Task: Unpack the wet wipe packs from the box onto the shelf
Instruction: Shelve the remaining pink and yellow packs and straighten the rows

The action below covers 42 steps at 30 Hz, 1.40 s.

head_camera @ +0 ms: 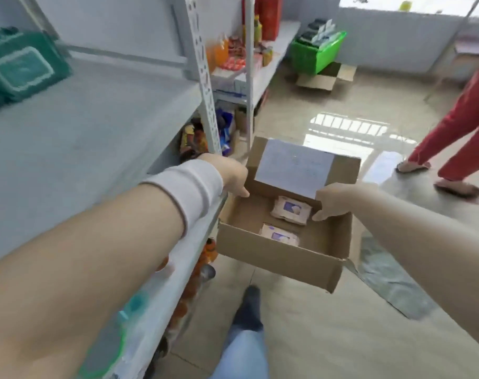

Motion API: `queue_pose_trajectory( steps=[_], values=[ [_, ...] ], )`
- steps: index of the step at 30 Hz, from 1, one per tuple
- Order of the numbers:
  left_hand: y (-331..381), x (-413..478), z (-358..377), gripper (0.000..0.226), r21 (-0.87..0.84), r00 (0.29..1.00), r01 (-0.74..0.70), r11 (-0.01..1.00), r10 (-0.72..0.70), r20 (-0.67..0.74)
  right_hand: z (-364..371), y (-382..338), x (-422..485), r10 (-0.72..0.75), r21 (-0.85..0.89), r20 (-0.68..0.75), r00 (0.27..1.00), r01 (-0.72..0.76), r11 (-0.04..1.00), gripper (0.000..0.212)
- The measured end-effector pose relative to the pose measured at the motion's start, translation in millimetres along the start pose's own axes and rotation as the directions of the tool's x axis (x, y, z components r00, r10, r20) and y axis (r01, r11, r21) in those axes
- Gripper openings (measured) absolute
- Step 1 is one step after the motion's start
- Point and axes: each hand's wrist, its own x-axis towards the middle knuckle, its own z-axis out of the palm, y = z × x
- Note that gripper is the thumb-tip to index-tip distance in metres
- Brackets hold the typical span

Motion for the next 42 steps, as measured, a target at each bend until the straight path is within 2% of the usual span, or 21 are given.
queue_pose_trajectory(
  steps=[4, 7, 10, 13, 18, 22, 24, 28, 29, 31, 32, 33, 36, 38, 39, 42],
  values=[
    [39, 101, -2, 0.052, -0.036, 0.991, -0.124, 0.992, 0.126, 0.052, 21, 59, 58, 0.067, 0.130, 0.123, 0.990, -0.083, 0.988, 0.059],
    [50, 153, 16, 0.051, -0.110, 0.967, -0.136, 0.985, 0.156, 0.202, 54, 82, 85, 0.108, 0.209, 0.259, 0.960, -0.165, 0.964, 0.060],
    [58, 211, 37, 0.050, -0.197, 0.932, -0.077, 0.977, 0.141, 0.333, 83, 96, 116, 0.109, 0.341, 0.337, 0.935, -0.229, 0.912, 0.069],
    [66, 252, 62, 0.049, -0.362, 0.887, 0.030, 0.932, 0.142, 0.440, 110, 98, 145, 0.053, 0.472, 0.420, 0.906, -0.268, 0.840, 0.078],
    [82, 334, 119, 0.050, -0.537, 0.848, 0.188, 0.822, 0.140, 0.511, 155, 98, 230, -0.022, 0.616, 0.504, 0.863, -0.341, 0.710, 0.082],
    [89, 437, 181, 0.046, -0.632, 0.883, 0.309, 0.711, 0.031, 0.468, 205, 94, 342, -0.015, 0.748, 0.453, 0.892, -0.370, 0.551, 0.077],
    [92, 493, 210, 0.045, -0.671, 0.903, 0.360, 0.649, -0.061, 0.426, 227, 94, 402, 0.063, 0.804, 0.411, 0.910, -0.394, 0.445, 0.078],
    [98, 585, 254, 0.041, -0.735, 0.880, 0.474, 0.485, -0.230, 0.416, 263, 84, 509, 0.243, 0.877, 0.424, 0.872, -0.463, 0.130, 0.070],
    [100, 602, 264, 0.034, -0.780, 0.890, 0.455, 0.430, -0.213, 0.402, 271, 78, 528, 0.276, 0.893, 0.413, 0.868, -0.445, 0.062, 0.078],
    [106, 621, 279, 0.030, -0.863, 0.912, 0.409, 0.298, -0.157, 0.378, 287, 67, 550, 0.347, 0.918, 0.377, 0.859, -0.397, -0.014, 0.109],
    [108, 625, 283, 0.033, -0.881, 0.916, 0.400, 0.252, -0.138, 0.377, 293, 65, 553, 0.367, 0.928, 0.359, 0.858, -0.369, -0.045, 0.110],
    [108, 628, 288, 0.037, -0.889, 0.917, 0.397, 0.227, -0.130, 0.377, 298, 64, 552, 0.368, 0.935, 0.351, 0.861, -0.341, -0.095, 0.097],
    [109, 631, 289, 0.040, -0.903, 0.908, 0.411, 0.121, -0.146, 0.394, 305, 68, 536, 0.345, 0.939, 0.332, 0.878, -0.275, -0.205, 0.040],
    [110, 631, 284, 0.041, -0.900, 0.897, 0.430, 0.074, -0.146, 0.417, 309, 70, 519, 0.288, 0.935, 0.316, 0.904, -0.245, -0.256, 0.027],
    [112, 631, 281, 0.042, -0.899, 0.898, 0.431, 0.082, -0.136, 0.418, 310, 72, 509, 0.258, 0.925, 0.329, 0.908, -0.255, -0.281, 0.025],
    [121, 630, 272, 0.034, -0.905, 0.919, 0.390, 0.170, -0.137, 0.371, 321, 82, 479, 0.178, 0.868, 0.404, 0.897, -0.315, -0.383, 0.022]
  ],
)
